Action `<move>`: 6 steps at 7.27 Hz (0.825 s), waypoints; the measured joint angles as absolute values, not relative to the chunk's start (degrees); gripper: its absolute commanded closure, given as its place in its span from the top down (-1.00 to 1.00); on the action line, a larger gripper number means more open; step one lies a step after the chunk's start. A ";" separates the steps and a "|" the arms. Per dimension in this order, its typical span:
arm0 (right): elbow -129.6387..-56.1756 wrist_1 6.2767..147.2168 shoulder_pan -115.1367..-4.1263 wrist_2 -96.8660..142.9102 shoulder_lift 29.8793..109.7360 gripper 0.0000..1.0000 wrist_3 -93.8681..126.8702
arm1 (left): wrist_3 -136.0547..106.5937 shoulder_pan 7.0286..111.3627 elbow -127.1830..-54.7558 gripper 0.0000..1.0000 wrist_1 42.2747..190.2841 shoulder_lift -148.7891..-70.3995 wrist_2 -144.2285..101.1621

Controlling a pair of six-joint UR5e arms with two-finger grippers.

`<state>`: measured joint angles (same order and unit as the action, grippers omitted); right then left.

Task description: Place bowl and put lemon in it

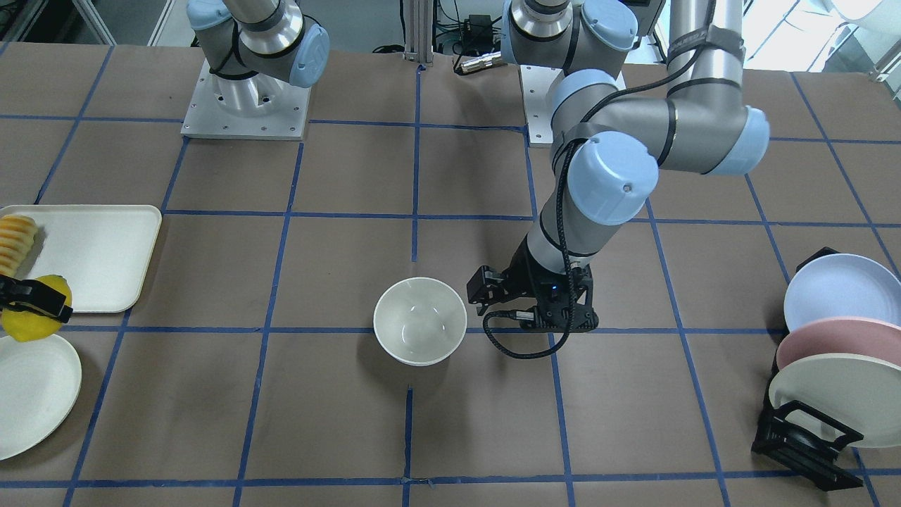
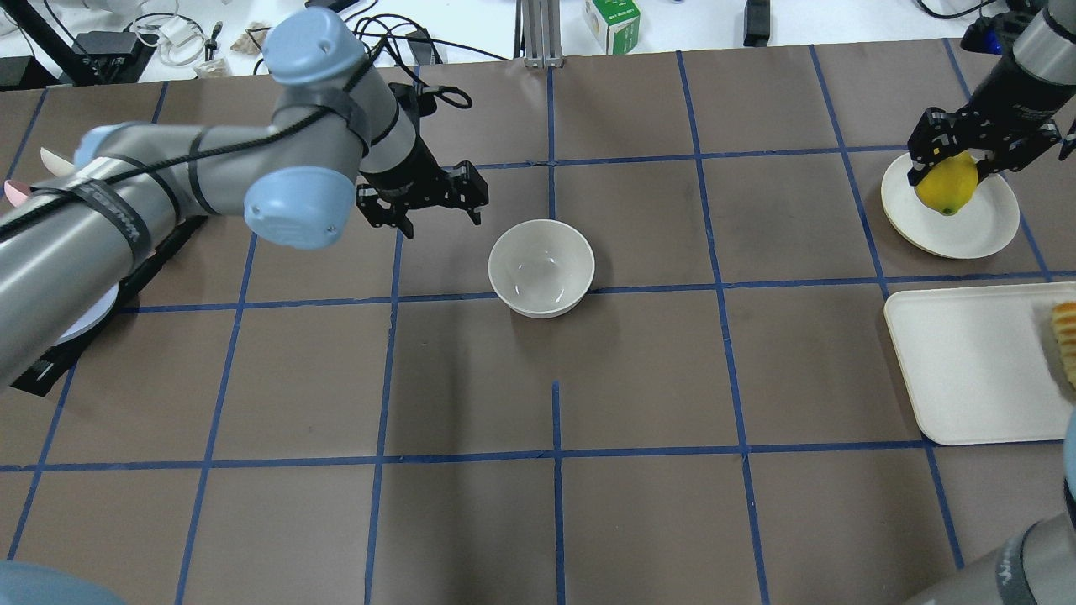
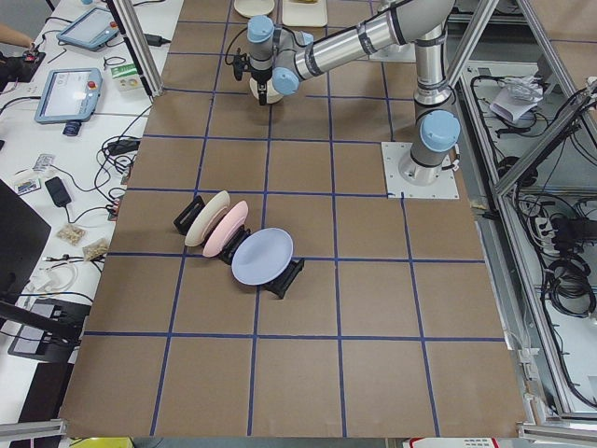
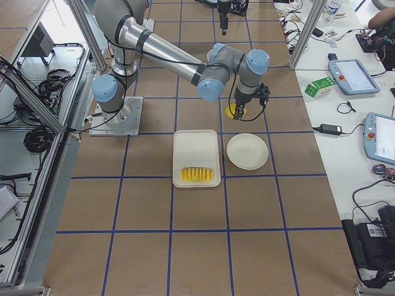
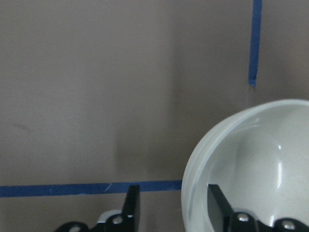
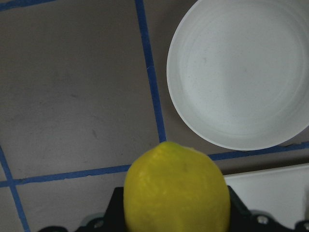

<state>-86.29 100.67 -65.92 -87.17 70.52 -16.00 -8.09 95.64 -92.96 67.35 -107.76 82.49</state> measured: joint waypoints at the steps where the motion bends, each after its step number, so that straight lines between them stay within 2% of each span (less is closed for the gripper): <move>1: -86.25 99.92 -67.37 -86.91 71.40 -1.00 -15.07 | -5.24 95.31 -89.11 1.00 73.74 -105.83 86.34; 3: -86.26 98.71 -74.00 -86.81 73.68 -1.00 -7.31 | -2.19 93.89 -86.37 1.00 80.48 -101.78 90.26; 6: -86.24 98.76 -86.44 -86.69 74.69 -1.00 8.96 | -0.19 91.30 -86.86 1.00 84.80 -96.71 90.26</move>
